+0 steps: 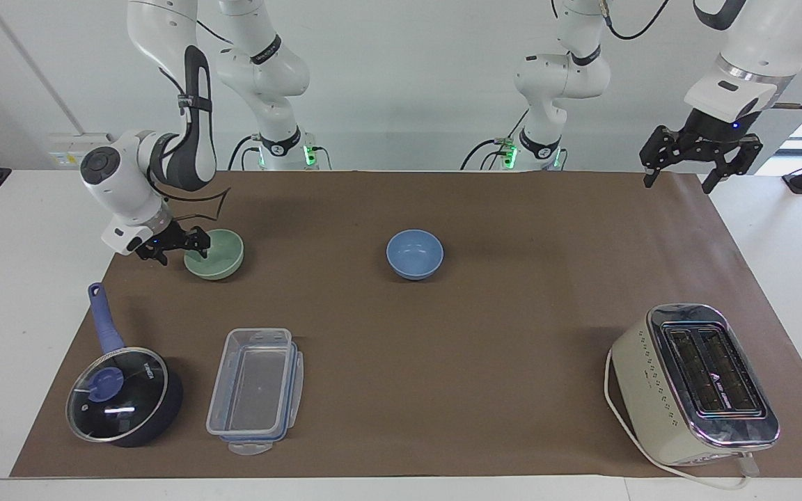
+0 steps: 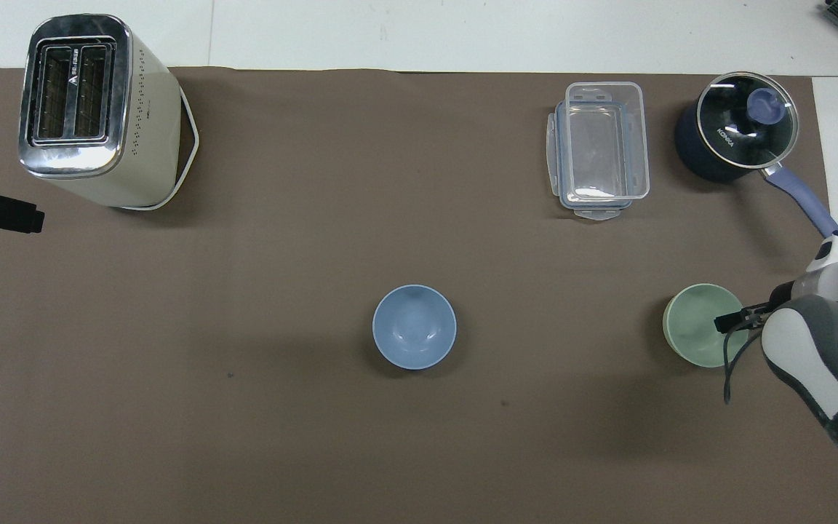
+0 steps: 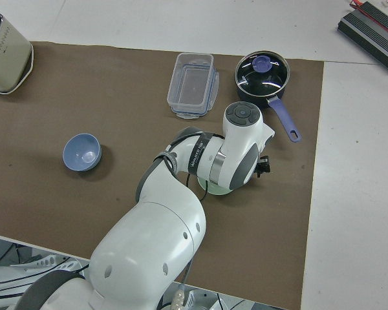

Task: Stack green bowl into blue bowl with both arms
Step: 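Grasp the green bowl rim with the right gripper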

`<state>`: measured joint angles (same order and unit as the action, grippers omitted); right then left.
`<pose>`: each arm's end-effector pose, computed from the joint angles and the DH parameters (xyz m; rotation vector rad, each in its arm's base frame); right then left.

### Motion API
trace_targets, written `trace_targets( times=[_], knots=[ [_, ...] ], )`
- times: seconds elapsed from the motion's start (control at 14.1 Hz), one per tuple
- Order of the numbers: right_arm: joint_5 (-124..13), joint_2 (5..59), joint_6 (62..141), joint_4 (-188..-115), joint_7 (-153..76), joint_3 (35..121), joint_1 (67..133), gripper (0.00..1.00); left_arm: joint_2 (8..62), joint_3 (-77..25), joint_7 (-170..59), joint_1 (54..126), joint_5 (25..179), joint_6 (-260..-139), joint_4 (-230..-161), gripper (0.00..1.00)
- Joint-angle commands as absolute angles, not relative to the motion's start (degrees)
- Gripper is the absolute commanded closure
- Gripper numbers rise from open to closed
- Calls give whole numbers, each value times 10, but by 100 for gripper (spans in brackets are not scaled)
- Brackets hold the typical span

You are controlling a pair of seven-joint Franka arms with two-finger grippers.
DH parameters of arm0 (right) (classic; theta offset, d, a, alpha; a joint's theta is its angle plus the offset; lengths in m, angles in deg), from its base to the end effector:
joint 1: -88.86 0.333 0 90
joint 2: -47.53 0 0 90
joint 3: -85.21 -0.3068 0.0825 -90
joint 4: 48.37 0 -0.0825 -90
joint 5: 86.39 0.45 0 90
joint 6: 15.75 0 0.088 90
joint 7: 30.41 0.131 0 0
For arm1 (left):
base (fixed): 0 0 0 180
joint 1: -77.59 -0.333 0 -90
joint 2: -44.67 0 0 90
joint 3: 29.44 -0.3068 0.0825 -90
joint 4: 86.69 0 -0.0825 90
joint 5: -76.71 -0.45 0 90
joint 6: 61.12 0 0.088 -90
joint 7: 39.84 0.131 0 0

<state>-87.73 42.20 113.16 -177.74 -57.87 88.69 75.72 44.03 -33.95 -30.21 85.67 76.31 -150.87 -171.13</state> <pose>0.5389 -0.1624 0.2338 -3.1047 -0.3190 0.1596 0.6244 -0.0383 0.6363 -3.1062 0.3590 -0.1267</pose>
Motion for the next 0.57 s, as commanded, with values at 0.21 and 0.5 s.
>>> trace_targets(
  times=[0.21,0.5],
  knots=[
    [-869,435,1107,-1772,-599,882,750,45,430,-335,-296,845,764,-1480,-1688,0],
    [-869,435,1105,-1771,-599,883,755,100,450,-335,-295,844,765,-1474,-1717,0]
  ],
)
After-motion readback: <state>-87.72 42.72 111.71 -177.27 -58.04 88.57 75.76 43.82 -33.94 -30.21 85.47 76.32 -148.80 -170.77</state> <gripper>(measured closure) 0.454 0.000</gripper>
